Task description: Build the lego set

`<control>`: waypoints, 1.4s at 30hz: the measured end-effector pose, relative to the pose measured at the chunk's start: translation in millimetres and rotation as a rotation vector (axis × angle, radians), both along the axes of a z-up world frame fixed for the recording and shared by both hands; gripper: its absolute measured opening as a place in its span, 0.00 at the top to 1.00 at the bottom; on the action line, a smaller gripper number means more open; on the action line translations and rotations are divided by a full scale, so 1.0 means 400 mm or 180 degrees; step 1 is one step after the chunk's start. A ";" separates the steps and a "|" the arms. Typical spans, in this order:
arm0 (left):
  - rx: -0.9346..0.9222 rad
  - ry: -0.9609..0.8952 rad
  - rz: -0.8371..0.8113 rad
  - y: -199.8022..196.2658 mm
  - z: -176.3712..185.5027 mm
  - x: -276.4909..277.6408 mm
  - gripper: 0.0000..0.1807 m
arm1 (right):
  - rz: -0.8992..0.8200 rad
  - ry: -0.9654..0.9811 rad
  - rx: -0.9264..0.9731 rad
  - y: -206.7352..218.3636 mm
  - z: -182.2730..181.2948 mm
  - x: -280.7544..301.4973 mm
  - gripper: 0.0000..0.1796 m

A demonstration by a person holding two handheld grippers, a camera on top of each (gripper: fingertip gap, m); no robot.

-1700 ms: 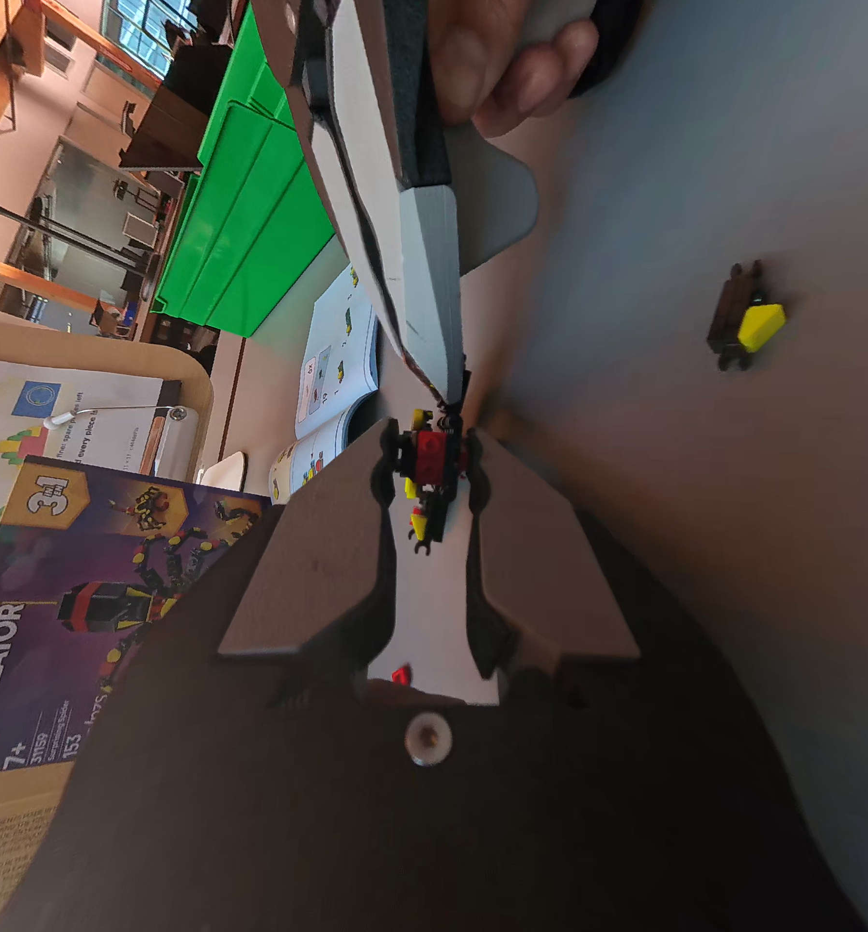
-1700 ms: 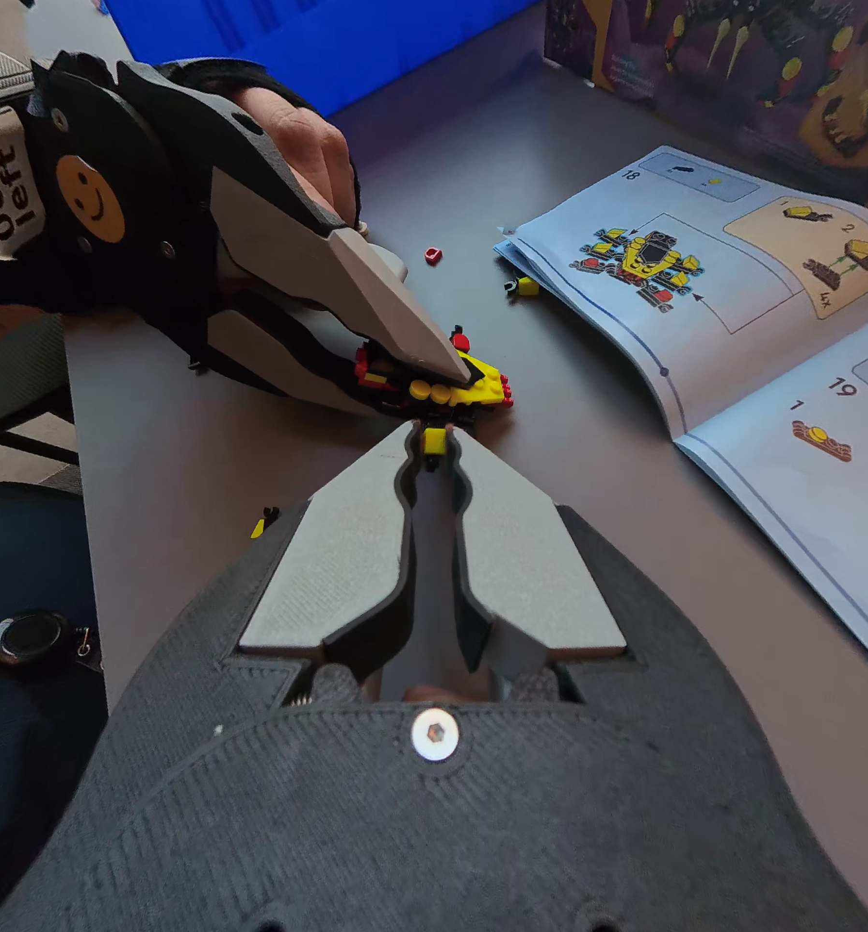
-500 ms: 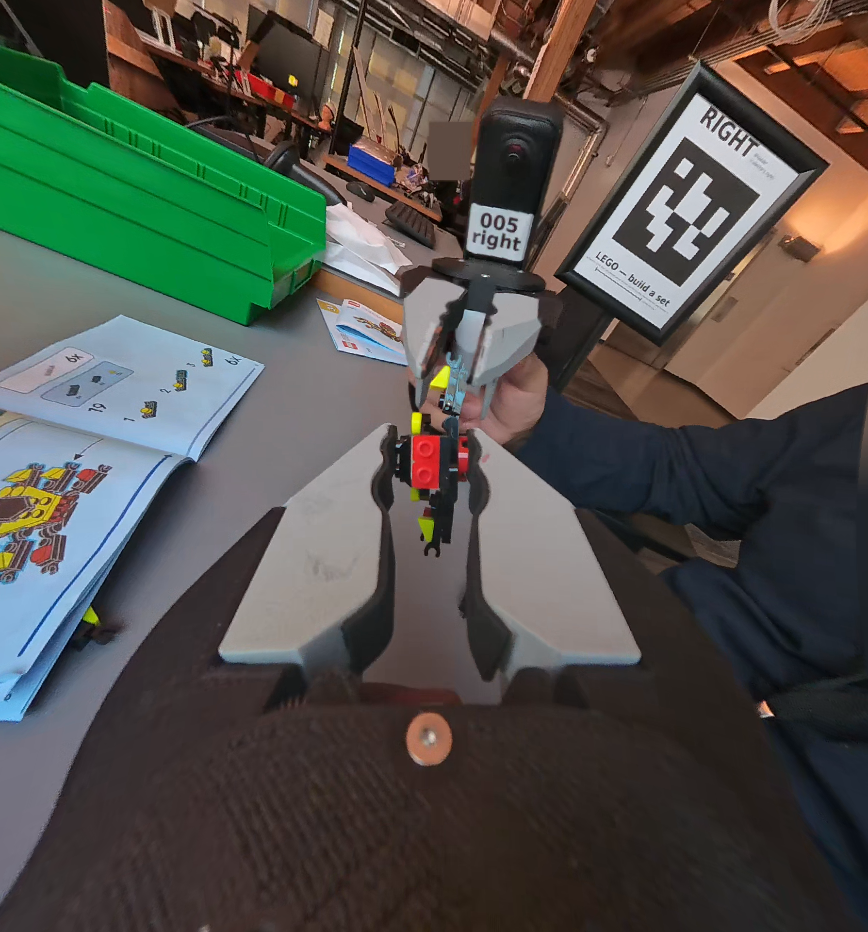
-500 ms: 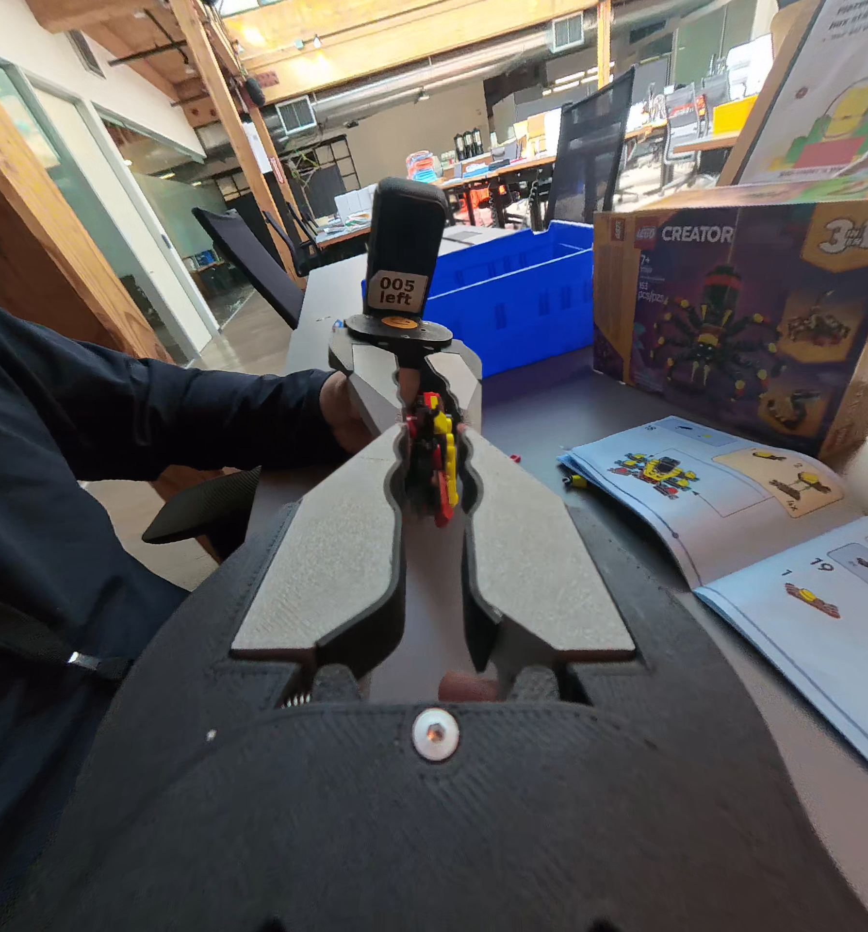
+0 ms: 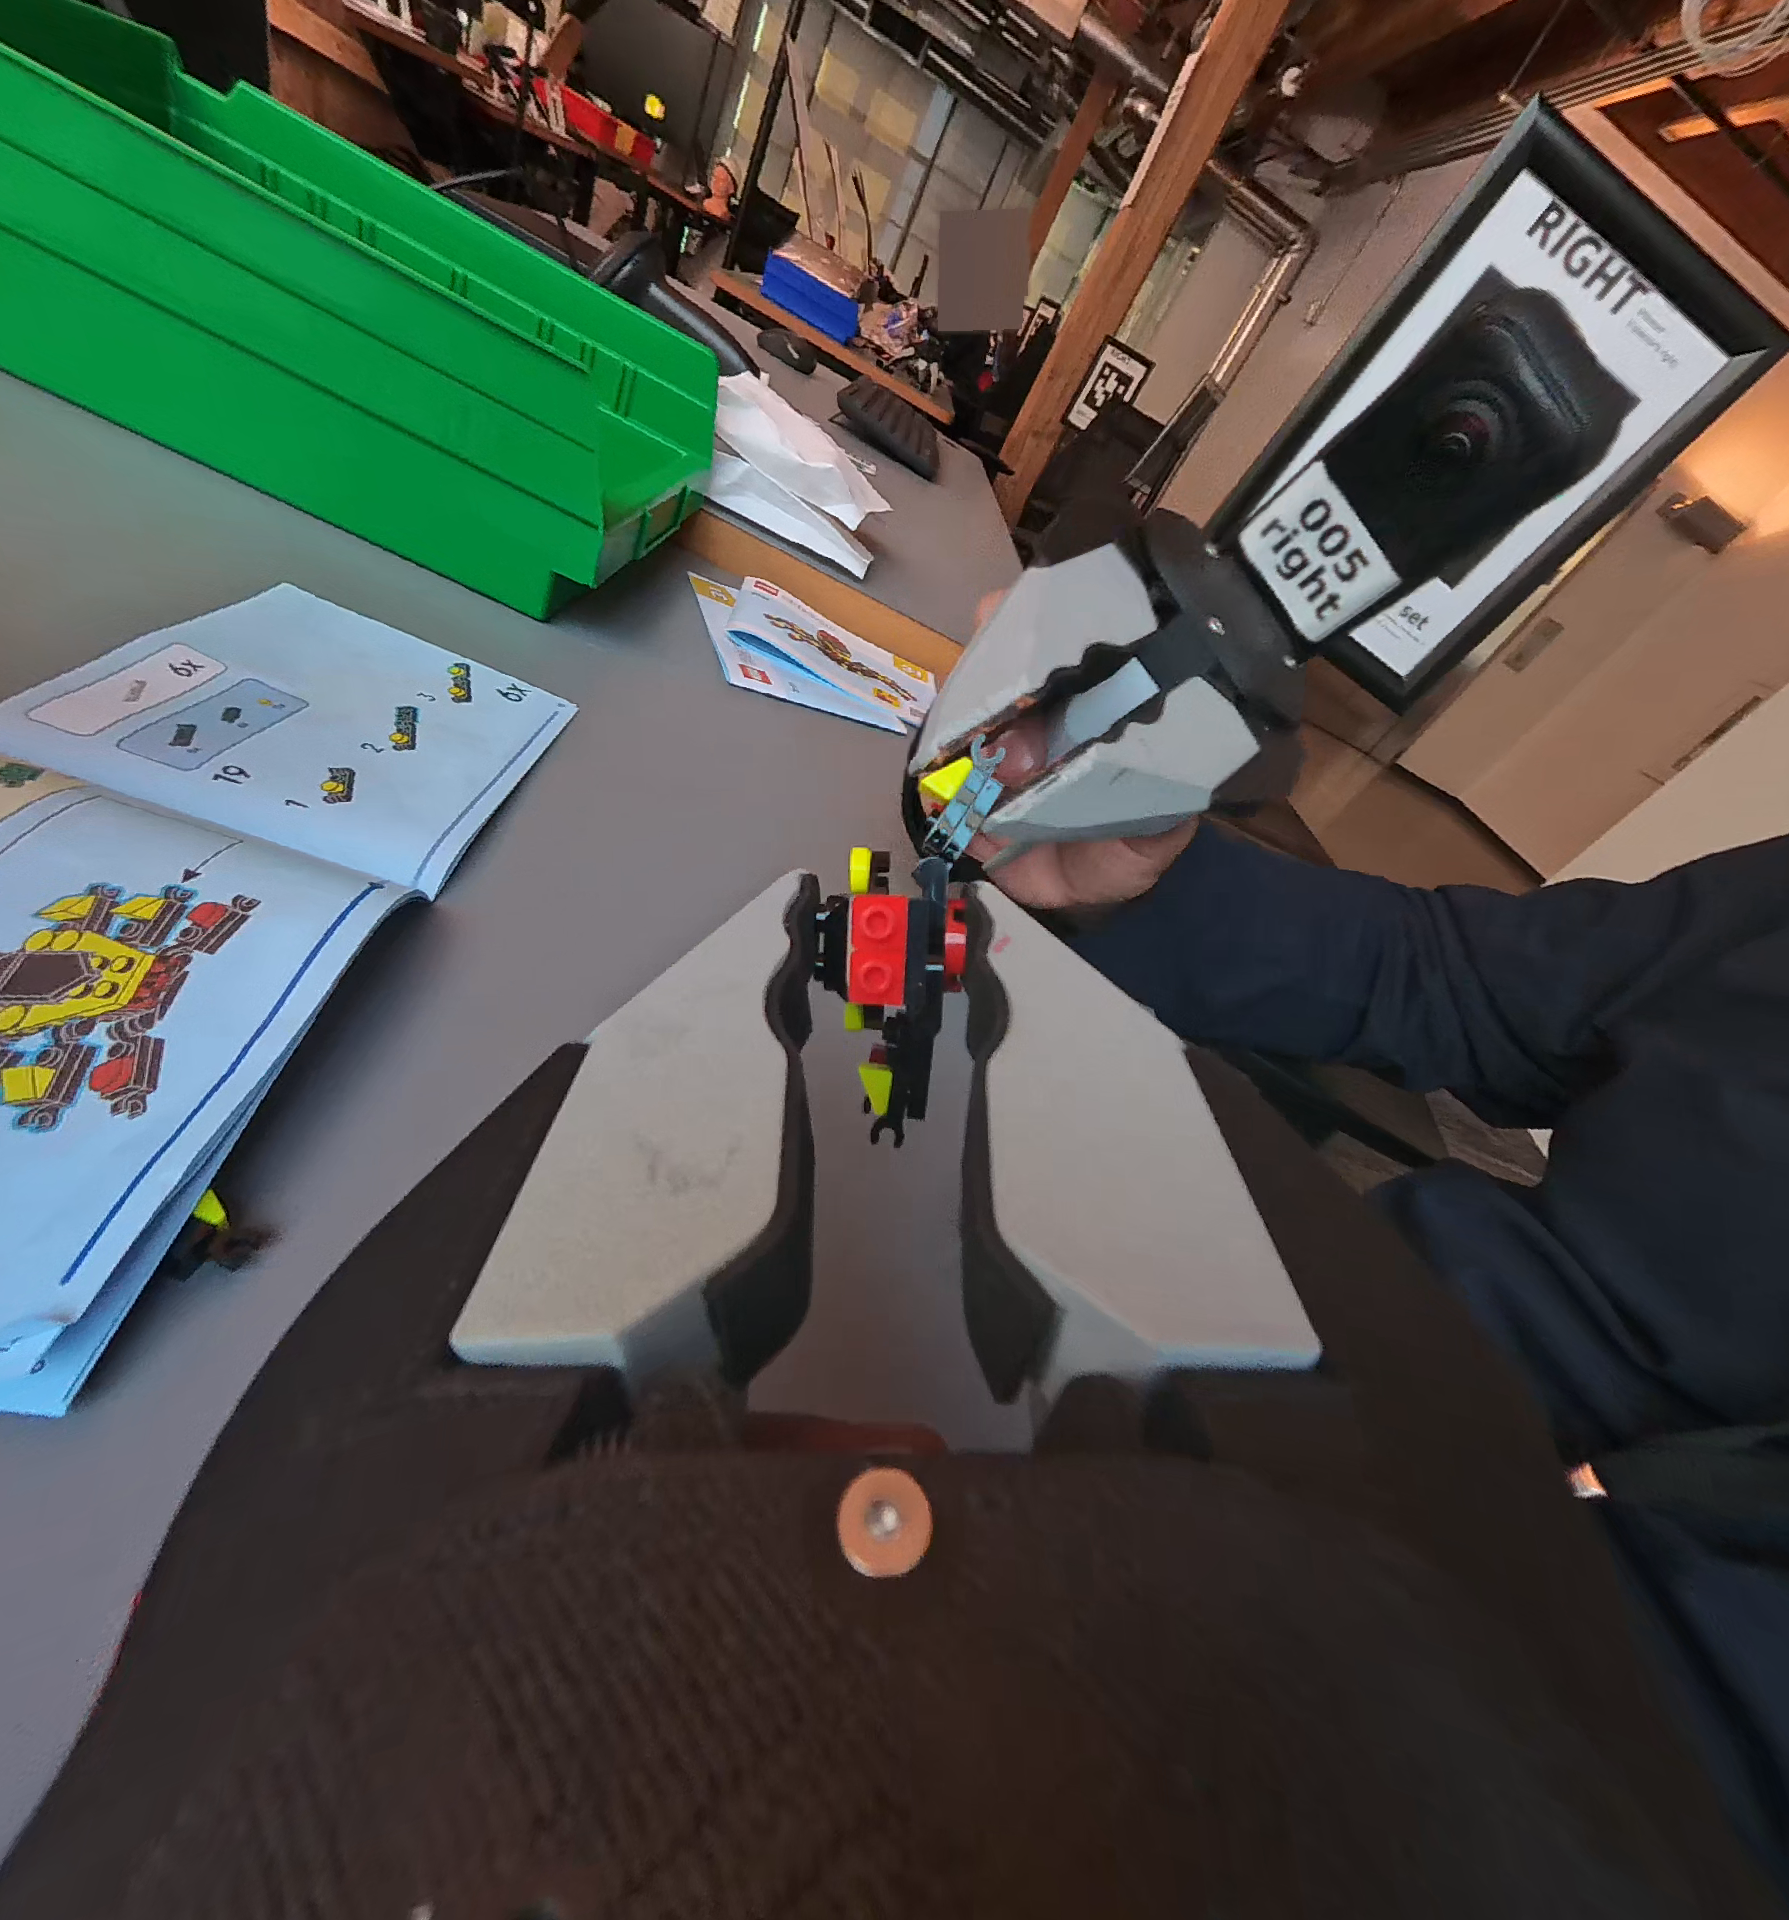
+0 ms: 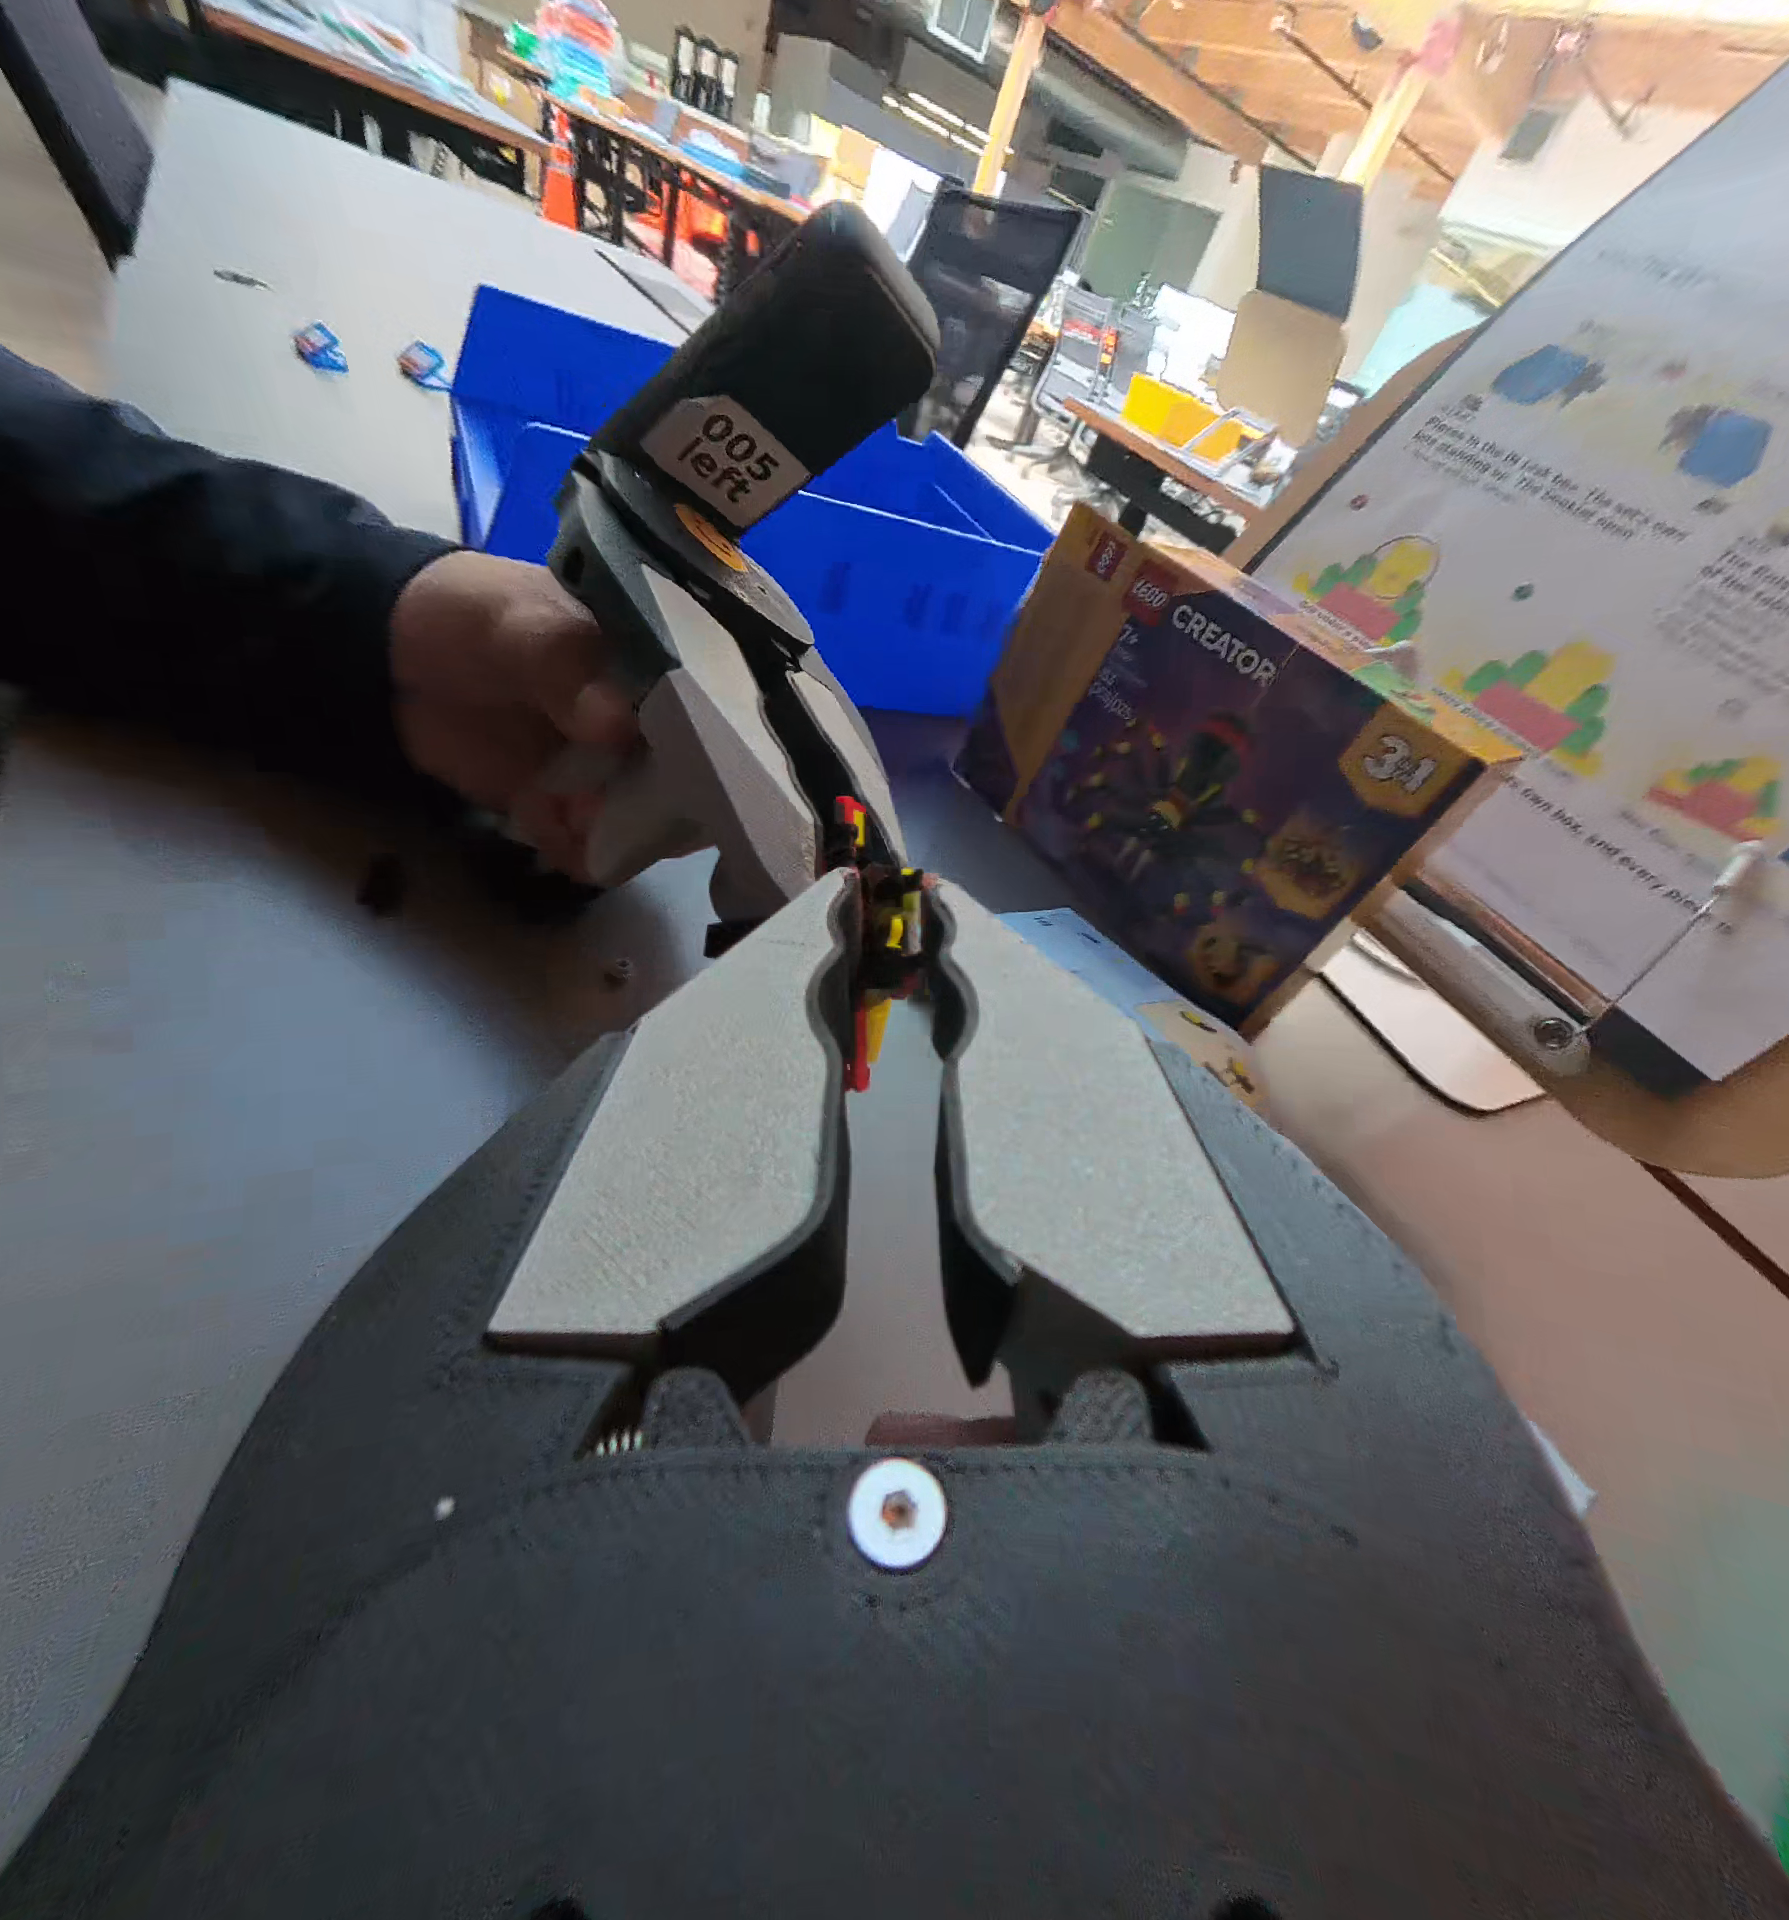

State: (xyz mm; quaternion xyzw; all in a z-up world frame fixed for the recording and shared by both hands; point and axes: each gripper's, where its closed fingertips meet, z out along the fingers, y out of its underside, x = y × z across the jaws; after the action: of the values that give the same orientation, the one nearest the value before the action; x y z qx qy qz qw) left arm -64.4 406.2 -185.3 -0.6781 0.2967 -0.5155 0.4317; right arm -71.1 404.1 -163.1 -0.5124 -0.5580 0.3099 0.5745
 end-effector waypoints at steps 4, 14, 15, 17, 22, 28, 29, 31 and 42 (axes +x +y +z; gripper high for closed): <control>0.0187 0.0174 -0.0127 -0.016 -0.005 0.000 0.87 | 0.0346 0.0049 -0.0692 -0.010 -0.006 -0.002 0.96; 0.0846 0.0638 -0.0097 -0.020 -0.017 -0.005 0.87 | 0.0667 0.0248 -0.1323 0.004 -0.006 0.025 0.74; 0.1000 0.0772 -0.0118 -0.026 -0.025 -0.001 0.87 | 0.0737 0.0216 -0.1355 -0.006 -0.010 0.022 0.73; 0.1250 0.0986 -0.0180 -0.043 -0.038 0.013 0.87 | 0.0866 0.0088 -0.1313 -0.029 -0.023 0.014 0.78; 0.1474 0.1109 -0.0075 -0.041 -0.034 0.018 0.87 | 0.0731 -0.0336 -0.0713 -0.050 -0.071 0.002 1.00; 0.1809 0.1587 0.0218 0.003 -0.052 -0.031 0.87 | 0.0376 -0.0363 -0.0552 -0.005 -0.078 0.009 0.93; 0.2019 0.1827 0.0287 0.014 -0.062 -0.042 0.87 | 0.0415 -0.0345 -0.0648 -0.007 -0.079 0.013 0.86; 0.2451 0.2262 0.0364 0.027 -0.081 -0.060 0.87 | 0.0695 -0.0447 -0.0874 -0.045 -0.096 0.023 0.88; 0.3277 0.3416 0.0471 0.066 -0.158 -0.089 0.87 | 0.0858 -0.1965 -0.1128 -0.180 -0.272 0.047 0.89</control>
State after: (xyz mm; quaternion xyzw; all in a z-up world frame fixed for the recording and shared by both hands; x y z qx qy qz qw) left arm -99.9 432.6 -248.4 -0.5669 0.6241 0.1207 0.5240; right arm -52.2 332.2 -272.0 -0.5950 -0.7050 0.3054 0.2359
